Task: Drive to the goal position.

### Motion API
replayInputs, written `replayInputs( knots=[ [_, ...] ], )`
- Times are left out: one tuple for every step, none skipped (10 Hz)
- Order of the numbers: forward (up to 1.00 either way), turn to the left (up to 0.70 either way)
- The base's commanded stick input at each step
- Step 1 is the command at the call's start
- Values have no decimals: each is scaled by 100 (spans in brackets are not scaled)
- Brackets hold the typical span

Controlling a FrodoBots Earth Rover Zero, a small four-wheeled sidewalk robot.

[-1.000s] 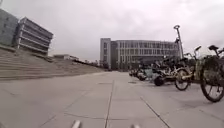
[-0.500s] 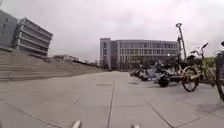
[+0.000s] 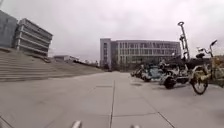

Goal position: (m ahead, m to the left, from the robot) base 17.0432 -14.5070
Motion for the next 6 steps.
replayInputs(
  knots=[
    [70, 0],
    [70, 0],
    [70, 0],
    [70, 0],
    [70, 0],
    [70, 0]
  ],
)
